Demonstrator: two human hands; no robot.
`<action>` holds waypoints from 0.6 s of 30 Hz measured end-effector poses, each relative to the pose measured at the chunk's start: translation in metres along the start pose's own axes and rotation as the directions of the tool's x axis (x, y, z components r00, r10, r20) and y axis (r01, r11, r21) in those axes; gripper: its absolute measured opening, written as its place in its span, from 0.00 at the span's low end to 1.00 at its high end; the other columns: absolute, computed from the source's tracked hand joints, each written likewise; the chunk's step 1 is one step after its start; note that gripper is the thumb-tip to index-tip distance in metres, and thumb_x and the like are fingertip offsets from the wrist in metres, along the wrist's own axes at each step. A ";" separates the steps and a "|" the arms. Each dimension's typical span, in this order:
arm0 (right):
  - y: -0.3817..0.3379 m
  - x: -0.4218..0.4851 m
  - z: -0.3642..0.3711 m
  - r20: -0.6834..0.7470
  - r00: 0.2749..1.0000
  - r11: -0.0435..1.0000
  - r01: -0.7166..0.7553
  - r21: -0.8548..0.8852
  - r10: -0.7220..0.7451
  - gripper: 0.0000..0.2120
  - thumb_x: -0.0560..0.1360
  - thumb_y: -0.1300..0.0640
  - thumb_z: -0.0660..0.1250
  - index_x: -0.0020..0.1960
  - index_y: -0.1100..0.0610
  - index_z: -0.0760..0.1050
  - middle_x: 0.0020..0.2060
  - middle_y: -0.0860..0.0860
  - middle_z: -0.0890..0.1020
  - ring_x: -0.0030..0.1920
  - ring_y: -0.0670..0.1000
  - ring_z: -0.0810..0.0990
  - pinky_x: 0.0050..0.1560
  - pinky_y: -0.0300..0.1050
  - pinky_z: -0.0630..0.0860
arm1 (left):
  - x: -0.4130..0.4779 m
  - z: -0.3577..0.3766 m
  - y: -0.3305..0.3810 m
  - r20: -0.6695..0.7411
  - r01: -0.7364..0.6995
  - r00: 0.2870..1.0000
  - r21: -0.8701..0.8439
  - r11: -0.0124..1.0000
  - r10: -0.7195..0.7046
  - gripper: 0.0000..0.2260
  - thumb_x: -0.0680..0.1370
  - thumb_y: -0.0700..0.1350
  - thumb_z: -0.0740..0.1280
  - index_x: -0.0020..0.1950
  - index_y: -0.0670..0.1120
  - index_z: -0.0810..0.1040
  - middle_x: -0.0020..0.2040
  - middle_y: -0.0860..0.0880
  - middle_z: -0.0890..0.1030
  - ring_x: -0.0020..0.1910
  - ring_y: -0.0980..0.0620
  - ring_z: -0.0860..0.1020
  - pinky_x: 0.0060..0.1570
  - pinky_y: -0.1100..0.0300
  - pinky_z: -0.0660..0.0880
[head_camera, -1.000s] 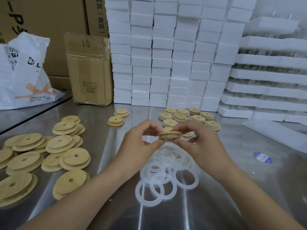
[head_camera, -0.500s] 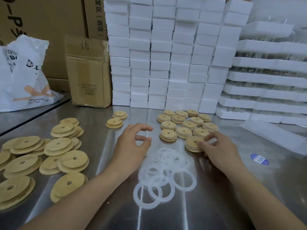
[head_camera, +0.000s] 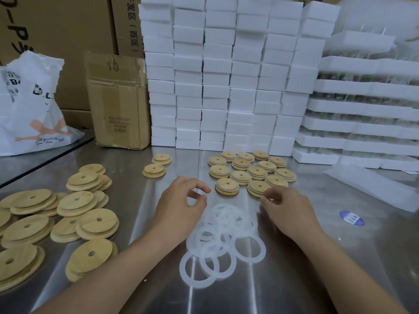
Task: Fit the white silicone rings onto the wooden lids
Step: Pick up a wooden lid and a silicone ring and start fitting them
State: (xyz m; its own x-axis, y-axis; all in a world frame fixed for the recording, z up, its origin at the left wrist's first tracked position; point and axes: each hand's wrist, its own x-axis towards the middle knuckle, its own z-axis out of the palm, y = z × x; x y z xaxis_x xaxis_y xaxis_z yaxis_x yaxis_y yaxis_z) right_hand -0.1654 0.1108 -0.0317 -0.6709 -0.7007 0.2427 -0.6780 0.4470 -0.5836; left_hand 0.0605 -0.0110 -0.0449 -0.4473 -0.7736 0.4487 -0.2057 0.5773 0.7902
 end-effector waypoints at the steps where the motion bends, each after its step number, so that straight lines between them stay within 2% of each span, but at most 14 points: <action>1: 0.000 -0.001 0.002 0.013 1.000 1.000 0.015 -0.011 -0.015 0.10 0.80 0.49 0.69 0.60 0.46 0.83 0.55 0.47 0.86 0.57 0.52 0.82 0.58 0.48 0.78 | 0.000 0.000 0.000 0.004 -0.005 1.000 0.002 1.000 0.005 0.12 0.82 0.41 0.71 0.49 0.60 0.83 0.55 0.62 0.77 0.54 0.66 0.80 0.53 0.50 0.85; 3: 0.000 -0.002 0.004 0.044 0.998 0.998 0.054 -0.038 -0.053 0.14 0.81 0.48 0.69 0.65 0.46 0.82 0.57 0.47 0.84 0.58 0.52 0.81 0.59 0.48 0.78 | 0.000 0.000 0.000 0.018 -0.013 1.000 0.015 1.000 0.013 0.12 0.82 0.41 0.71 0.49 0.60 0.83 0.55 0.62 0.77 0.54 0.65 0.80 0.53 0.51 0.85; 6: 0.004 0.000 0.011 0.080 0.984 0.974 0.167 -0.152 -0.157 0.13 0.81 0.46 0.67 0.64 0.44 0.81 0.54 0.45 0.84 0.56 0.52 0.80 0.58 0.52 0.79 | 0.000 0.000 -0.001 0.029 -0.020 0.999 0.026 0.999 0.019 0.11 0.83 0.42 0.70 0.49 0.60 0.83 0.55 0.62 0.78 0.54 0.64 0.81 0.54 0.51 0.84; 7: 0.005 0.001 0.014 0.082 0.979 0.966 0.199 -0.167 -0.187 0.14 0.81 0.45 0.66 0.64 0.44 0.81 0.55 0.45 0.84 0.58 0.53 0.80 0.58 0.52 0.78 | -0.001 0.000 -0.001 0.034 -0.020 0.999 0.031 0.999 0.019 0.11 0.83 0.42 0.70 0.49 0.59 0.83 0.55 0.62 0.78 0.54 0.64 0.81 0.54 0.51 0.84; 9: 0.004 0.006 0.019 0.034 0.969 0.955 0.245 -0.167 -0.243 0.18 0.80 0.41 0.66 0.68 0.42 0.78 0.63 0.45 0.81 0.67 0.54 0.77 0.64 0.52 0.75 | -0.001 0.000 0.000 0.043 -0.021 0.999 0.038 0.999 0.019 0.11 0.83 0.42 0.70 0.49 0.59 0.83 0.55 0.62 0.77 0.54 0.63 0.81 0.55 0.51 0.83; 11: 0.002 0.018 0.025 -0.057 0.950 0.929 0.287 -0.234 -0.307 0.26 0.76 0.31 0.65 0.72 0.37 0.72 0.75 0.46 0.72 0.78 0.55 0.66 0.74 0.56 0.66 | -0.002 -0.001 0.001 0.047 -0.021 0.999 0.047 0.999 0.019 0.11 0.83 0.42 0.70 0.49 0.59 0.83 0.55 0.62 0.77 0.55 0.63 0.81 0.56 0.51 0.83; 12: 0.001 0.026 0.026 -0.048 0.949 0.916 0.287 -0.281 -0.312 0.32 0.73 0.25 0.62 0.75 0.34 0.67 0.81 0.47 0.65 0.82 0.57 0.58 0.79 0.58 0.59 | -0.002 -0.001 0.001 0.047 -0.024 0.999 0.051 0.998 0.022 0.11 0.83 0.42 0.70 0.49 0.60 0.83 0.55 0.62 0.77 0.55 0.64 0.81 0.55 0.51 0.83; 14: -0.002 0.046 0.031 0.077 0.966 0.916 0.259 -0.307 -0.247 0.45 0.65 0.13 0.54 0.78 0.28 0.56 0.86 0.46 0.50 0.85 0.58 0.43 0.81 0.64 0.45 | -0.002 0.000 0.000 0.038 -0.035 0.999 0.064 0.997 0.033 0.12 0.82 0.41 0.70 0.48 0.60 0.83 0.54 0.64 0.77 0.55 0.65 0.81 0.52 0.52 0.83; 16: -0.007 0.066 0.040 0.191 0.962 0.921 0.248 -0.301 -0.196 0.51 0.58 0.08 0.48 0.78 0.23 0.49 0.86 0.45 0.43 0.85 0.59 0.37 0.81 0.69 0.38 | -0.002 0.001 0.000 0.035 -0.046 0.998 0.081 0.996 0.043 0.12 0.82 0.41 0.71 0.47 0.60 0.83 0.54 0.64 0.78 0.55 0.65 0.81 0.51 0.53 0.83; 18: -0.017 0.084 0.051 0.263 0.949 0.912 0.257 -0.320 -0.175 0.51 0.56 0.07 0.45 0.77 0.21 0.46 0.86 0.46 0.43 0.85 0.62 0.39 0.78 0.74 0.36 | -0.001 0.002 -0.001 0.034 -0.051 0.998 0.089 0.995 0.048 0.12 0.81 0.41 0.71 0.47 0.60 0.83 0.55 0.65 0.78 0.55 0.64 0.81 0.50 0.53 0.82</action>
State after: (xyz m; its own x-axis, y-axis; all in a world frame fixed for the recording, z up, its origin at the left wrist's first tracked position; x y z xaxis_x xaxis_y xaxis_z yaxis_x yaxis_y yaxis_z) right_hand -0.1952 0.0160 -0.0410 -0.4386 -0.8894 0.1290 -0.8869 0.4053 -0.2216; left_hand 0.0593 -0.0100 -0.0470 -0.4861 -0.7355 0.4719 -0.2594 0.6371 0.7258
